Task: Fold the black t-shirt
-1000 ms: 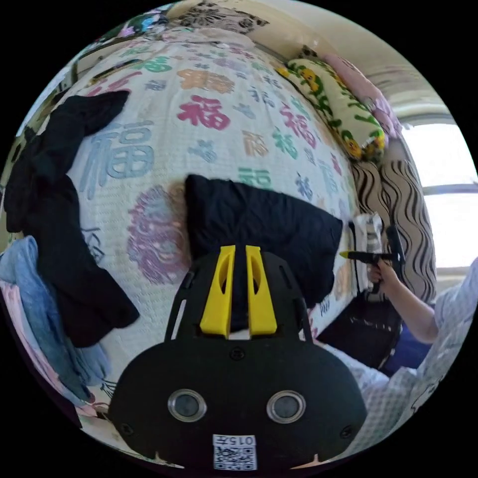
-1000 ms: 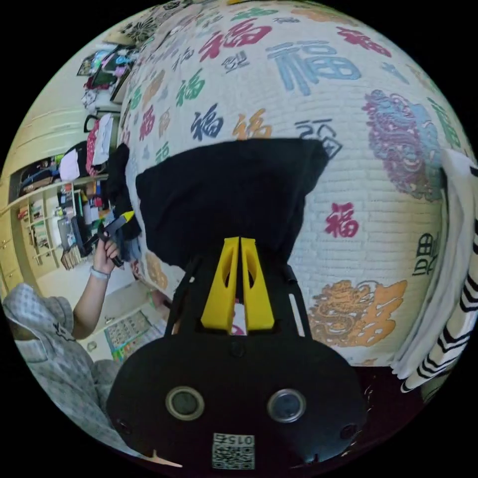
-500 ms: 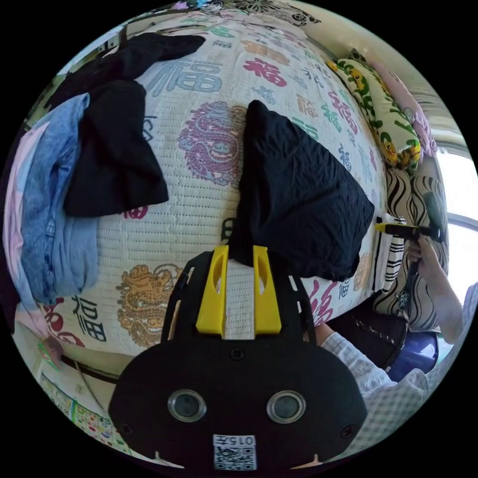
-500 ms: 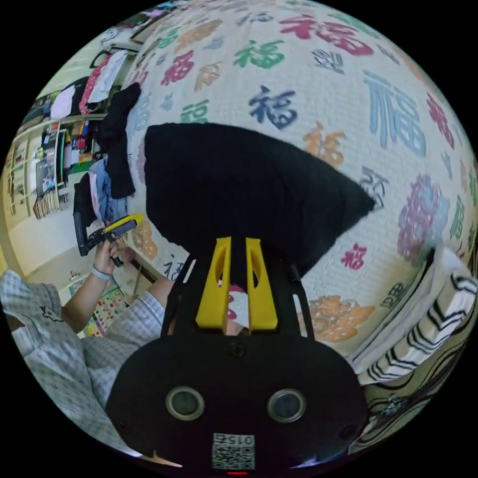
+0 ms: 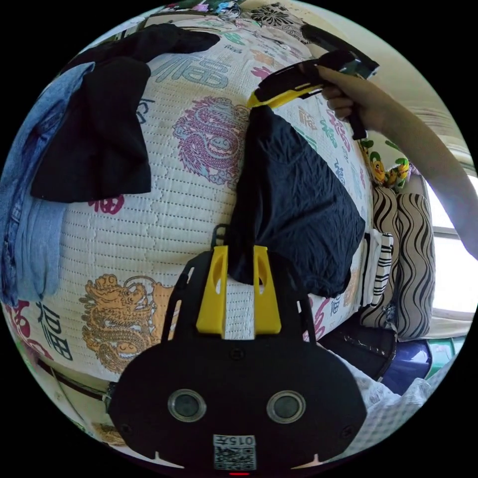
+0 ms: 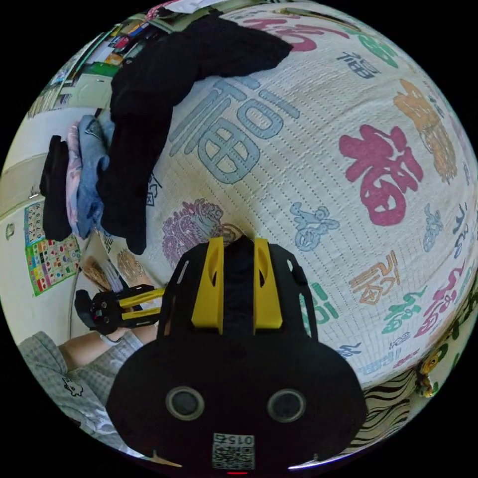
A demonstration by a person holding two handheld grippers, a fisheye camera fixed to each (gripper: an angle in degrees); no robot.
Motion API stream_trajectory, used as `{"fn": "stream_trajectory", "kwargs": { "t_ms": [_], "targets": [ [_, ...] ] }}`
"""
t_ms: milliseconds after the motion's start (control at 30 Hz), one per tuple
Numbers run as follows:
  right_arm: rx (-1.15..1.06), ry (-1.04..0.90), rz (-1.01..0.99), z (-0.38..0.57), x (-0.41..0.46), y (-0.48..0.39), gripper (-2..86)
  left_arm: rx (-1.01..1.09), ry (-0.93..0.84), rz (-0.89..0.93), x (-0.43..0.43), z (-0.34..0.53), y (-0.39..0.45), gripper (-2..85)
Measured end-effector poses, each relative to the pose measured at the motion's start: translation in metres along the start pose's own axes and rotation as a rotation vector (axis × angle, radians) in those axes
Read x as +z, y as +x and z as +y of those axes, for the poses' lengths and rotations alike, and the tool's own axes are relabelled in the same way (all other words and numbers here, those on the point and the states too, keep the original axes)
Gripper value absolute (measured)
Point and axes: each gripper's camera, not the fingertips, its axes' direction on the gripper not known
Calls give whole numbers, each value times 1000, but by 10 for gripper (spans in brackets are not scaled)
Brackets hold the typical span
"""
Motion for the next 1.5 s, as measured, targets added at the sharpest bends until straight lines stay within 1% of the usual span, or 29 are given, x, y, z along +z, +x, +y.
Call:
{"fn": "stream_trajectory", "kwargs": {
  "t_ms": [33, 67, 100, 167, 200, 267, 333, 367, 400, 500, 533, 600, 733, 833, 900, 967, 1000, 1033, 1100, 1133, 1200, 1233, 1267, 1333, 1367, 1433, 1467, 1500],
  "targets": [
    [6, -19, 79, -3, 3, -5, 39, 3, -8, 17, 3, 2, 2, 40],
    [-6, -20, 125, -2, 2, -7, 31, 1, -15, 28, 5, 4, 3, 32],
    [-53, -27, 140, 0, -2, -12, 17, -6, -16, 56, 7, 7, 5, 20],
    [-71, -4, 112, 10, -14, -13, 8, 1, 51, 69, 0, 15, 12, 11],
    [-79, 41, 76, 22, -27, -10, 4, 42, 102, 72, -6, 21, 22, 7],
    [-68, 122, -16, 47, -50, 0, 1, 105, 129, 65, -15, 30, 44, 4],
    [-74, 258, -140, 93, -83, 21, -1, 233, 169, 51, -28, 44, 86, 2],
    [-79, 291, -171, 107, -91, 28, -1, 270, 177, 48, -31, 48, 99, 2],
    [-92, 353, -251, 136, -104, 43, -1, 348, 191, 47, -33, 55, 125, 1],
    [-80, 504, -450, 213, -121, 89, 2, 515, 200, 58, -24, 70, 193, -1],
    [-41, 540, -499, 243, -120, 109, 3, 568, 192, 64, -13, 74, 219, -2],
    [42, 582, -531, 287, -111, 137, 5, 635, 164, 73, 10, 79, 256, -3],
    [233, 604, -525, 368, -74, 191, 11, 779, 79, 60, 81, 89, 332, -1],
    [323, 580, -507, 402, -48, 217, 21, 817, -15, 76, 135, 91, 370, 7],
    [363, 569, -497, 415, -37, 228, 36, 832, -68, 42, 166, 89, 389, 23],
    [387, 581, -486, 427, -34, 234, 53, 837, -174, 43, 196, 85, 403, 53],
    [409, 613, -450, 437, -38, 236, 58, 832, -270, 90, 211, 82, 411, 66],
    [445, 655, -383, 448, -46, 235, 66, 829, -326, 139, 218, 79, 418, 70],
    [501, 714, -276, 466, -61, 229, 65, 851, -315, 164, 212, 76, 428, 69],
    [510, 737, -225, 475, -69, 223, 60, 866, -281, 159, 203, 71, 434, 64],
    [475, 765, -211, 481, -78, 211, 52, 865, -204, 144, 188, 59, 439, 59],
    [413, 758, -245, 478, -79, 203, 49, 848, -156, 102, 182, 49, 440, 57],
    [380, 741, -264, 475, -77, 199, 44, 838, -141, 69, 182, 43, 439, 56],
    [323, 603, -295, 454, -62, 194, 14, 801, -143, -82, 194, 23, 434, 55],
    [330, 569, -275, 449, -57, 195, 4, 789, -160, -105, 200, 19, 431, 54],
    [430, 435, -101, 439, -37, 207, -4, 785, -254, -135, 225, 12, 426, 49],
    [438, 426, -90, 440, -34, 211, -5, 807, -264, -148, 229, 13, 427, 47],
    [454, 447, -137, 444, -33, 220, -5, 871, -259, -188, 235, 15, 432, 46]
  ]
}}
